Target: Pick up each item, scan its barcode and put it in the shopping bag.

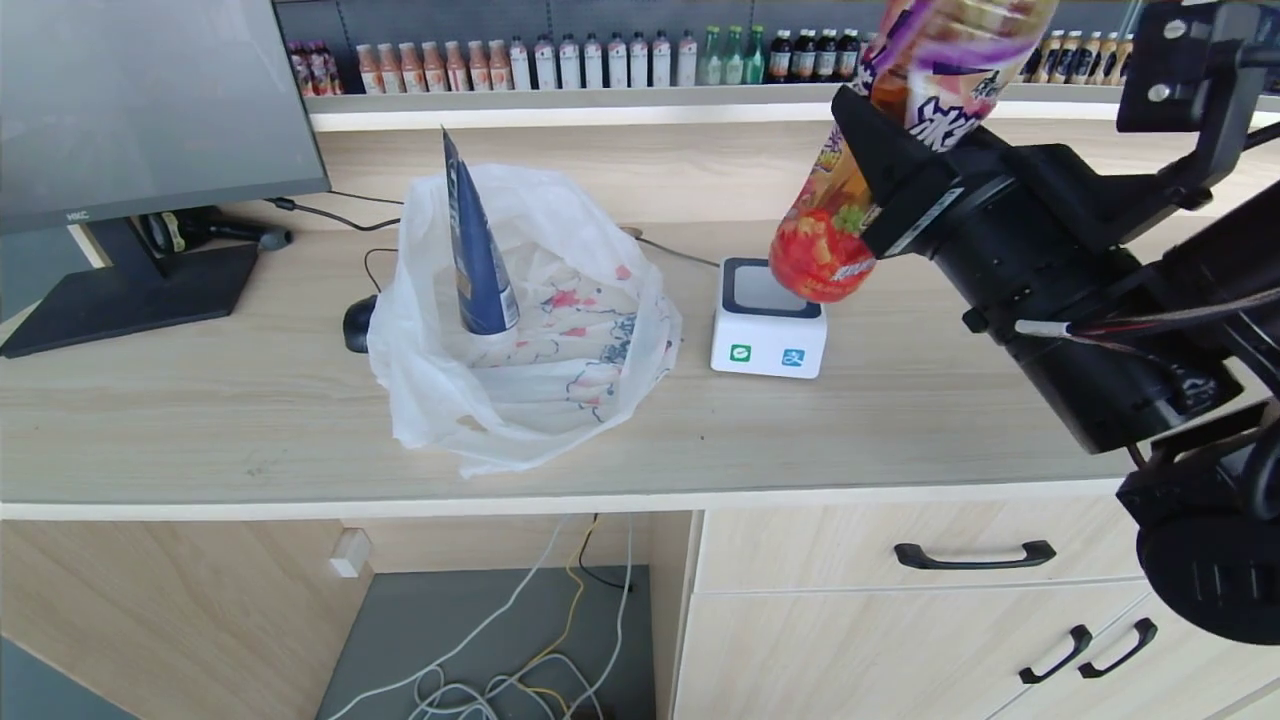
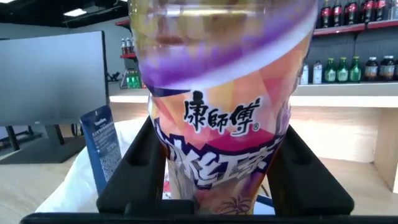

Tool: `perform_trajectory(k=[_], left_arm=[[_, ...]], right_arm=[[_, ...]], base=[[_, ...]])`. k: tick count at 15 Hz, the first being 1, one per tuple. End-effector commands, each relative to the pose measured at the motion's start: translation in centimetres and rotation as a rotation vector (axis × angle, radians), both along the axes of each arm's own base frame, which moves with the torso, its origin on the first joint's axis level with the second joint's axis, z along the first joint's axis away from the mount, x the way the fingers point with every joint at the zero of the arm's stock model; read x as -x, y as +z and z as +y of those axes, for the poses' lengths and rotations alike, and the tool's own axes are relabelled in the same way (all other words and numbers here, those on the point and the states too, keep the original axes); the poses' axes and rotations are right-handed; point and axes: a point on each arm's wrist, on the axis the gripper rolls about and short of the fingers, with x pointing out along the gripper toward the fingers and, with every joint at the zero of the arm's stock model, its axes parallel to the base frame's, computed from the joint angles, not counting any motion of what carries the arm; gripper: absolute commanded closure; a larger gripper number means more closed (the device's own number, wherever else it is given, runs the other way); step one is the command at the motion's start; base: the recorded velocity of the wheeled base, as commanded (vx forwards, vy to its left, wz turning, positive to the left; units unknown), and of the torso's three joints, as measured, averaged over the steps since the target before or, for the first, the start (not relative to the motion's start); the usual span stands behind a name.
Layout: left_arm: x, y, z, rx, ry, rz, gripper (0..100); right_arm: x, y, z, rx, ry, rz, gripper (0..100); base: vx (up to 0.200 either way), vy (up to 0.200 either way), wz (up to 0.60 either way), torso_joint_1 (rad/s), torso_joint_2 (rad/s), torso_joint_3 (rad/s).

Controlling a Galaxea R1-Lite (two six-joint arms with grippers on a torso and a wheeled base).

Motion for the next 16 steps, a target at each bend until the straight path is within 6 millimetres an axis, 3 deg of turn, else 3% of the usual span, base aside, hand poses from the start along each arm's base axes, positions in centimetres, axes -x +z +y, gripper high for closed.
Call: perform_trajectory(k=[1, 11, 16], left_arm=[[0.0, 0.0, 0.0, 0.001, 0.0, 0.0, 100], [0.0, 0.0, 0.0, 0.001, 0.0, 0.0, 100], [0.0, 0.0, 0.0, 0.001, 0.0, 0.0, 100]], right_arm=[[-1.4, -2.0, 0.8, 0.041, -0.011, 0.042, 100], [-2.0, -0.8, -0.5, 0.0, -0.057, 0.003, 100], [-1.9, -0.3, -0.9, -0.003, -0.067, -0.013, 100]], base=[[0.0, 0.0, 0.0, 0.0, 0.0, 0.0], [0.0, 0.0, 0.0, 0.0, 0.0, 0.0], [0.0, 0.2, 0.0, 0.0, 0.0, 0.001]])
